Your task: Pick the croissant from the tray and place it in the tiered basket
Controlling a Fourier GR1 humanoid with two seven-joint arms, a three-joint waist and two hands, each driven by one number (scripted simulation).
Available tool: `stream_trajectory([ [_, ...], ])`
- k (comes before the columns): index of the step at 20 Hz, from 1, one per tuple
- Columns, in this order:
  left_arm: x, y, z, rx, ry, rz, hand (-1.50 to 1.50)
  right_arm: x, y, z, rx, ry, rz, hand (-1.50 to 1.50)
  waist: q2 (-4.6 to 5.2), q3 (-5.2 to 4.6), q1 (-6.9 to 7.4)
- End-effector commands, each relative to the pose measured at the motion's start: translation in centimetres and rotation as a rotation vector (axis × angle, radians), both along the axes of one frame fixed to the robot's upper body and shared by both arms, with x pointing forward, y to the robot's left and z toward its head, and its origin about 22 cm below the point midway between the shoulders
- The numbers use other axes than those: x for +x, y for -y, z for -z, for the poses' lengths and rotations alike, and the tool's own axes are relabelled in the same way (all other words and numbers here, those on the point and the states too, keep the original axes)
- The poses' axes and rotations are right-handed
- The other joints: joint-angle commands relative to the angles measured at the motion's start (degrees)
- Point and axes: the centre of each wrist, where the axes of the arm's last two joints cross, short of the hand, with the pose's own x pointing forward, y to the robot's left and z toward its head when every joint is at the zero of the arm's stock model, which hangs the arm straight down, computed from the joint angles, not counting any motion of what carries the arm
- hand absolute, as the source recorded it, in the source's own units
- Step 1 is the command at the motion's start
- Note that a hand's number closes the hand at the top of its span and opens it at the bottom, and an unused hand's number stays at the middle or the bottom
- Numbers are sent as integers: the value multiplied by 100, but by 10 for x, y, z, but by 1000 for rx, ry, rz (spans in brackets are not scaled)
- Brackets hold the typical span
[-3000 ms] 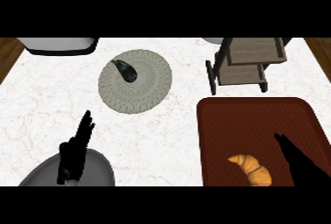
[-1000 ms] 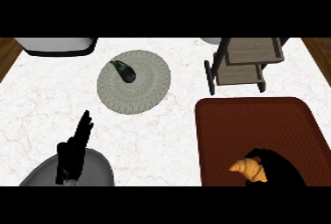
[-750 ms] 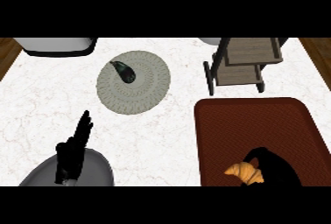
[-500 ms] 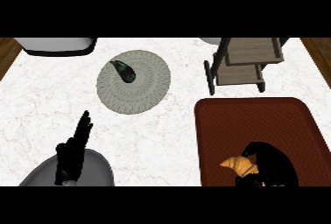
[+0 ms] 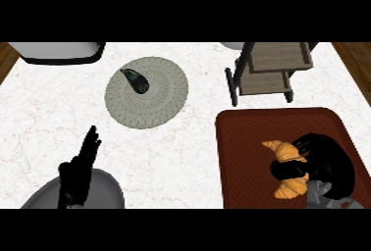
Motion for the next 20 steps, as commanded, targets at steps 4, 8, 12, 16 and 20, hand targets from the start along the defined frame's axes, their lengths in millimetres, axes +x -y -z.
stream_trajectory([
  [4, -10, -6, 12, -1, -71, -26, 0, 14, -11, -68, 1, 263, 379, 150, -35, -46, -34],
  [8, -4, -3, 8, 2, -55, -8, 0, 12, -20, -118, -59, 488, 437, 150, -63, -63, -1],
  [12, 3, 3, 6, -6, -60, 3, 0, 9, -34, -155, -230, 581, 456, 150, -65, -71, -32],
  [16, -3, -1, 9, -4, -82, 2, 0, 15, -54, -178, -329, 587, 443, 150, -85, -70, 82],
  [20, 1, 5, 4, -2, -55, 19, 0, 27, -69, -208, -378, 608, 484, 150, -63, -46, 196],
])
